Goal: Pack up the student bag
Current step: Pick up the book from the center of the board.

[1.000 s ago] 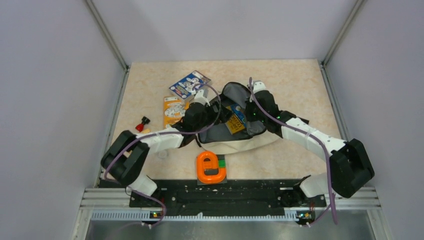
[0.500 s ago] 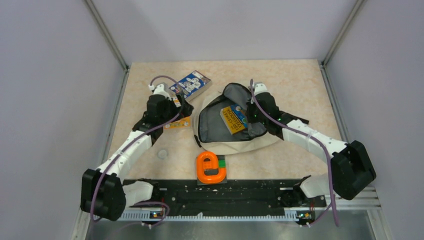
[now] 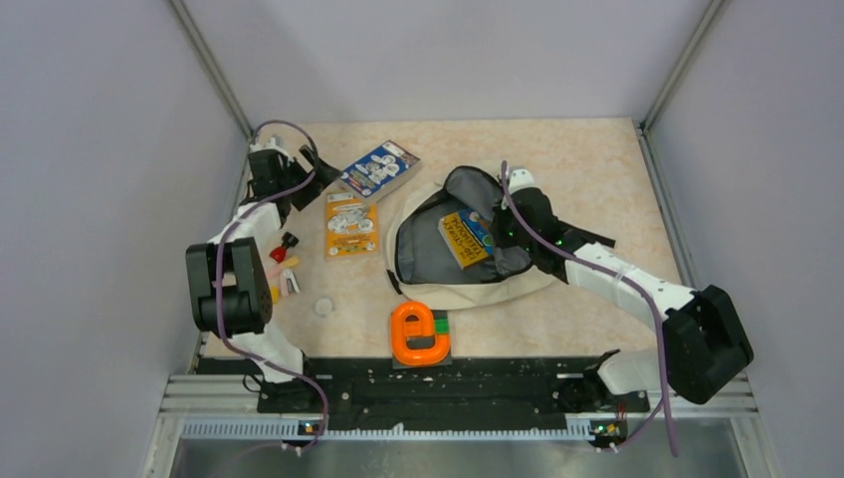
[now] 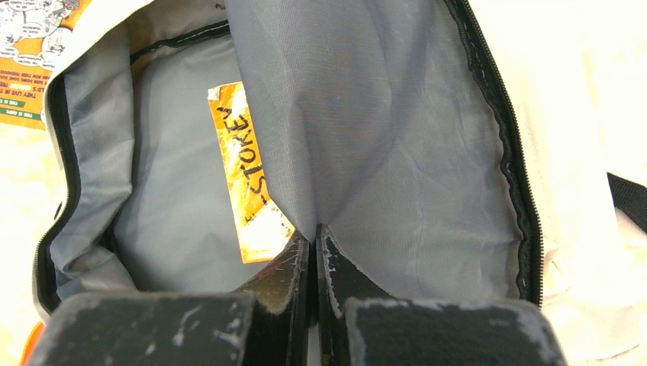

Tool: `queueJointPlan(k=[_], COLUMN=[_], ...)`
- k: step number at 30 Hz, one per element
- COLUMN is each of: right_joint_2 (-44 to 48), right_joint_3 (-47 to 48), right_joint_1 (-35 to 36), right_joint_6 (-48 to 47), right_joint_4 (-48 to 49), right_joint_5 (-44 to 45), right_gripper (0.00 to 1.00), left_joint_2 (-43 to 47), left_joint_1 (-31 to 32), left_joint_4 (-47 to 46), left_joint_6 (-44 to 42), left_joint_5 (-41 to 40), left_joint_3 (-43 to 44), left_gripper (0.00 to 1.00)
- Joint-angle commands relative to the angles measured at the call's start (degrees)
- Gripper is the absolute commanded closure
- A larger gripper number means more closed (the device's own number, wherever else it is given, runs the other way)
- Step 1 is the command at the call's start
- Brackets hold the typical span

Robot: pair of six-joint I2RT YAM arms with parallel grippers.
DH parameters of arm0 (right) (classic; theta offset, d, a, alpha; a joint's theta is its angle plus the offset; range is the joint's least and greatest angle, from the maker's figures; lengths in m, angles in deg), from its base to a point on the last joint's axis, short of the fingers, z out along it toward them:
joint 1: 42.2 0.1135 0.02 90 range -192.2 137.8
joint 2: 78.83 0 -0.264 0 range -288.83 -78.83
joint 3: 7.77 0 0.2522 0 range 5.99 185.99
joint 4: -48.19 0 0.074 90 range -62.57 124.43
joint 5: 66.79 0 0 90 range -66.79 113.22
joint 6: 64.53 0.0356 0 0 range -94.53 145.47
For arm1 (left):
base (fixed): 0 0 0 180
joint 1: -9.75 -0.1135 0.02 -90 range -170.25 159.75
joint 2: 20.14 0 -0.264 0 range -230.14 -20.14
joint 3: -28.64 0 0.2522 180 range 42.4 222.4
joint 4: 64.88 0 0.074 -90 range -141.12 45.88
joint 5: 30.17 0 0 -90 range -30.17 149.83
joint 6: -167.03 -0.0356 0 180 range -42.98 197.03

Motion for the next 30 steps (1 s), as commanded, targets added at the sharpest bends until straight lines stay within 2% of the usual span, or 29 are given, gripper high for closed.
queueJointPlan(k=[1,7,17,24,30], right_joint_2=[2.95,3.20,3.80,3.80,3.80], right_joint_3=[0.37,0.55,0.69,0.56,0.64], right_joint_1=[-0.27,-0.27,-0.27,-0.27,-0.27], right_joint_6=[0.64,0.67,0.66,1.25,1.41], right_joint_4=[2.82,2.75,2.19,2.54,2.44], right_joint_5=[-1.15,-1.17,-1.22,-1.77,-1.86], right_gripper=[1.00,1.00,1.00,1.00,1.00], left_joint_2=[-7.57,-18.99,-29.26,-34.48,-35.72], left_joint_1=[-1.74,-1.87,-2.13,-2.14,-2.09], left_joint_4=[-7.57,-4.16,1.51,6.39,5.46], left_joint_6=[3.43,1.28,-2.02,-2.57,-0.44], left_joint_5=[4.31,3.58,4.47,6.49,10.63], left_joint_3=[6.66,17.22,29.18,33.71,33.12], left_gripper=[0.06,0.08,0.08,0.10,0.12])
